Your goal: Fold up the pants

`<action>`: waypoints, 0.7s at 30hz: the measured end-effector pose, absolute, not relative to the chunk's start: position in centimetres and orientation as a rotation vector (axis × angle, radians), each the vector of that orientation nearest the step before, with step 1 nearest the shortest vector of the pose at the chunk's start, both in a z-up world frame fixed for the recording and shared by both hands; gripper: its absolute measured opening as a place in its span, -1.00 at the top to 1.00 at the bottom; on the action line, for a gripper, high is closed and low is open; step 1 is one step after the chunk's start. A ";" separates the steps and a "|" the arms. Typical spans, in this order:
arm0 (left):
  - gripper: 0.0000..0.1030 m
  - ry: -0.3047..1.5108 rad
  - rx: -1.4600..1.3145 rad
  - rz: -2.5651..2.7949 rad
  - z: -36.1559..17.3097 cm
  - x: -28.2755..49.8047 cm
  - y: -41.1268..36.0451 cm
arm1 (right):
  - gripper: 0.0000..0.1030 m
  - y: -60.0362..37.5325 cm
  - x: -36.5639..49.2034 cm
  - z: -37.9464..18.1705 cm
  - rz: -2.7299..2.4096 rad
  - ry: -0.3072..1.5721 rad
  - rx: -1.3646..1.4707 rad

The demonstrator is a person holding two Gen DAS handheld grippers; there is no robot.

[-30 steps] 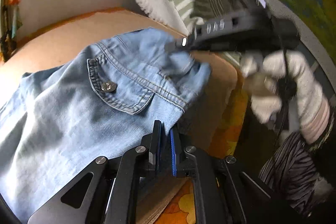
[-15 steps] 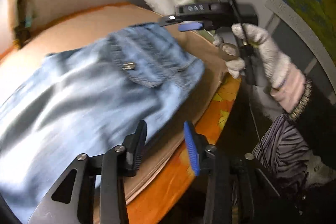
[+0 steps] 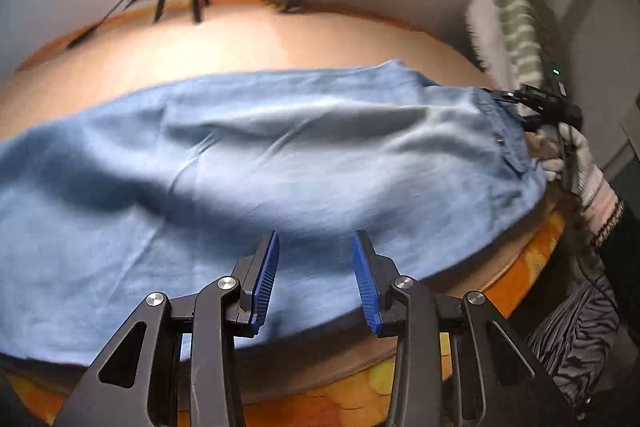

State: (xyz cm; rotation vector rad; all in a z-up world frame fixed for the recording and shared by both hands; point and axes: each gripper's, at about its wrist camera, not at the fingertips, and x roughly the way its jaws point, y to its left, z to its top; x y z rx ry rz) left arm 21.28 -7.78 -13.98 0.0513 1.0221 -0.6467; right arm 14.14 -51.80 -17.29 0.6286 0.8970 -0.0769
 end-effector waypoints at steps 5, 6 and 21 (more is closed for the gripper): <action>0.31 1.046 0.078 -0.645 -15.4 20.9 -8.3 | 0.61 -50.3 13.4 -16.0 -0.092 0.897 0.541; 0.31 1.042 0.086 -0.650 -15.3 20.7 -8.2 | 0.66 -50.2 13.2 -15.8 -0.135 0.911 0.508; 0.31 1.033 0.149 -0.685 -15.0 18.9 -8.0 | -0.33 -43.4 15.4 -7.9 -0.023 0.788 0.321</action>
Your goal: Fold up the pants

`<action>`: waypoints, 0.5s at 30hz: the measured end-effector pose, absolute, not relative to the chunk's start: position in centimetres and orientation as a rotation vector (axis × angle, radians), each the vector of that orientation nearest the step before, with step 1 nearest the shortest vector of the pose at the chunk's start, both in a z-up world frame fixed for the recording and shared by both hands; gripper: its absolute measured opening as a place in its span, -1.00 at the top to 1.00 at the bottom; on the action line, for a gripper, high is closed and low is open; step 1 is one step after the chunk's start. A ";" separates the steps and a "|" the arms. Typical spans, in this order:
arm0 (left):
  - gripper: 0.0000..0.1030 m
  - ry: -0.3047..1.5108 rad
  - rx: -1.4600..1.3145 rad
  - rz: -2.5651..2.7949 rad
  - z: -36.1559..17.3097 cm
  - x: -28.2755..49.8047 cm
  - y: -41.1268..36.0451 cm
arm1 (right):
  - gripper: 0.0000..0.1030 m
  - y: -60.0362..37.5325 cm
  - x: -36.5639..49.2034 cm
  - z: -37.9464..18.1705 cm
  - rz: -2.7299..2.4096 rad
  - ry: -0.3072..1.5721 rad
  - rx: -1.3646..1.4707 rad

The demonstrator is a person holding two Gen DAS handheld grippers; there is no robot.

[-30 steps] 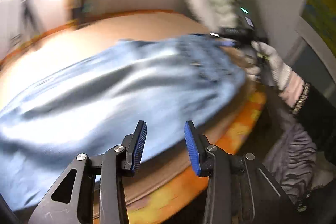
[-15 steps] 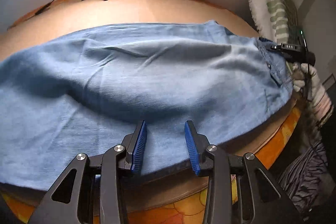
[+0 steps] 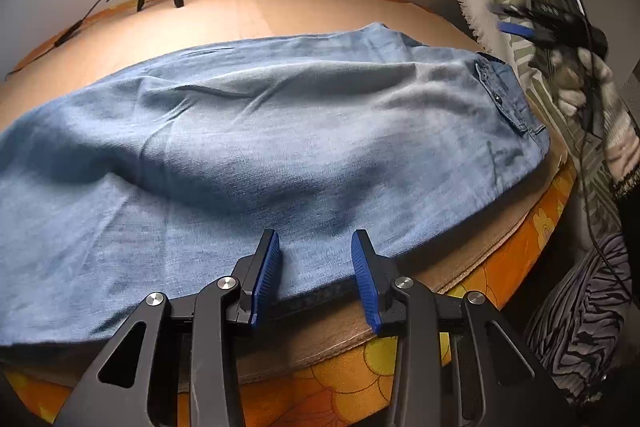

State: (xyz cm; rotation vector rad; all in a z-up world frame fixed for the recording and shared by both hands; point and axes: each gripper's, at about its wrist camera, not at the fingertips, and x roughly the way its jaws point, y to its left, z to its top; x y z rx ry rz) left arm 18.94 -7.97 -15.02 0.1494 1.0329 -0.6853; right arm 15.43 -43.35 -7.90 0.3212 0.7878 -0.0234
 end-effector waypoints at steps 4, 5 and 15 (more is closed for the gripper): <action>0.31 1.033 0.134 -0.680 -15.0 18.8 -7.5 | -0.33 -38.7 20.3 -10.2 0.138 0.863 0.289; 0.31 1.035 0.122 -0.680 -15.0 18.8 -7.3 | -0.33 -37.8 21.3 -10.8 0.161 0.880 0.285; 0.31 0.995 0.077 -0.596 -13.8 19.7 -3.5 | -0.33 -33.2 27.8 -14.9 0.231 1.000 0.254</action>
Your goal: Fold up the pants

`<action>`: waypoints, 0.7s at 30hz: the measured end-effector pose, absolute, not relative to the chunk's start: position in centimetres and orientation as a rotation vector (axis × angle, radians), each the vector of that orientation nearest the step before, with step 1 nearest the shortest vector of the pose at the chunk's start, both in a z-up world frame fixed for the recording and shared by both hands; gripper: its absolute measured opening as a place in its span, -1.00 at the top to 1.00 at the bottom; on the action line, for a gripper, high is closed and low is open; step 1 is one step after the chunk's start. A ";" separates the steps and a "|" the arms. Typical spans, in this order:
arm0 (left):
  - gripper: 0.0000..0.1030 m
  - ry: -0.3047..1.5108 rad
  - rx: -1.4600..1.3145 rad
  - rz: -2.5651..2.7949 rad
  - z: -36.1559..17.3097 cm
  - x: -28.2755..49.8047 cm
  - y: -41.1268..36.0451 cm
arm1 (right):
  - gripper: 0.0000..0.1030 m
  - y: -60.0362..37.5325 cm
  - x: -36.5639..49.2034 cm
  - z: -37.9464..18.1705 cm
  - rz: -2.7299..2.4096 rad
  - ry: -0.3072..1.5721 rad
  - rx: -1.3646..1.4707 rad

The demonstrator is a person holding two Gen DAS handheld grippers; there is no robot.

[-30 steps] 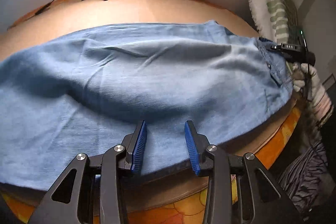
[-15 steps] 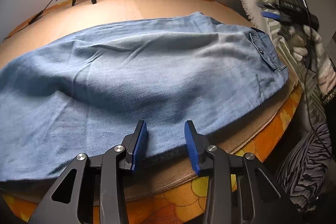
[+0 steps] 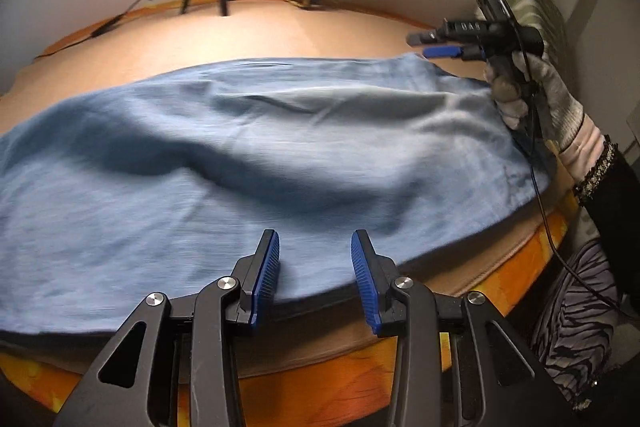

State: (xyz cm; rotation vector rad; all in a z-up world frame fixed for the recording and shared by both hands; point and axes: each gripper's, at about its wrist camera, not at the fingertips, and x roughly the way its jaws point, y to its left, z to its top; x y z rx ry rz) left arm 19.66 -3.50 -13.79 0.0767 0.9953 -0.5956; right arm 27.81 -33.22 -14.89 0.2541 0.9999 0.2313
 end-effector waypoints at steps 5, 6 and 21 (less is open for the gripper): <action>0.31 1.015 0.028 -0.549 -14.4 20.8 -0.8 | 0.00 -31.8 28.8 -16.5 0.275 1.058 0.214; 0.31 1.015 0.026 -0.548 -14.4 20.9 -0.6 | 0.19 -31.5 29.1 -16.7 0.281 1.064 0.208; 0.31 1.033 0.034 -0.554 -14.6 20.6 -0.5 | 0.89 -32.3 29.5 -15.4 0.170 0.968 0.171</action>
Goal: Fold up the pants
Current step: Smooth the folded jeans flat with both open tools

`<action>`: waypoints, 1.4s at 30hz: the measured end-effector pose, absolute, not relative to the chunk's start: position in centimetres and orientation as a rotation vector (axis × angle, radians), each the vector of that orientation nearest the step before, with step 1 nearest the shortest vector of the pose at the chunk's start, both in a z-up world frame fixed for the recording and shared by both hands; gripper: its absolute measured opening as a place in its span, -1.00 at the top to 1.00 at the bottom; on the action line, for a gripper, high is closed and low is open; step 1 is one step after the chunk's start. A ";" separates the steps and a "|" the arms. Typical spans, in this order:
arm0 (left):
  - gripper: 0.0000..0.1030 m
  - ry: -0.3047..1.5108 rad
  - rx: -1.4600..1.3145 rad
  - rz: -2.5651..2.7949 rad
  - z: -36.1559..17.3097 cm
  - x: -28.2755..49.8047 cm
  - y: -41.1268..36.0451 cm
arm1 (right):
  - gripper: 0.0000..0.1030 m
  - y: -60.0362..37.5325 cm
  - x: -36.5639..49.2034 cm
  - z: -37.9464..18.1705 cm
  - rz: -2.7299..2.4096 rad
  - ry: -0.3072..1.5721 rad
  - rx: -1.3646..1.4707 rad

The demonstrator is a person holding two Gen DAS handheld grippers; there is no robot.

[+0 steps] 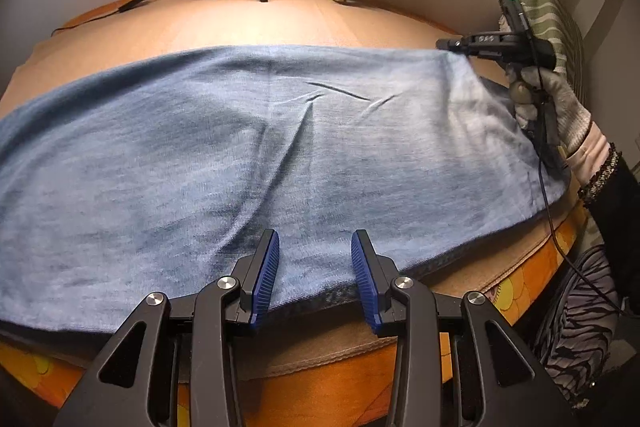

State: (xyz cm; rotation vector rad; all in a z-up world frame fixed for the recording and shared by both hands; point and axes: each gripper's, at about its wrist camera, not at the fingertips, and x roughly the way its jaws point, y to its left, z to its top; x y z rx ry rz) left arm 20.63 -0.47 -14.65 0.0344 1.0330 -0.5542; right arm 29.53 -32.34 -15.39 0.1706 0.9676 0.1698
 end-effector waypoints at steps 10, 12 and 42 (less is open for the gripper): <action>0.31 0.975 0.005 -0.482 -12.2 21.4 2.6 | 0.30 -29.1 29.6 -10.7 0.206 0.859 0.115; 0.31 0.972 -0.004 -0.459 -11.7 22.3 3.8 | 0.29 -26.4 30.3 -10.3 0.309 0.862 0.107; 0.30 0.946 0.079 -0.226 -15.4 35.2 10.3 | 0.46 -5.3 36.4 -17.5 0.807 1.047 -0.213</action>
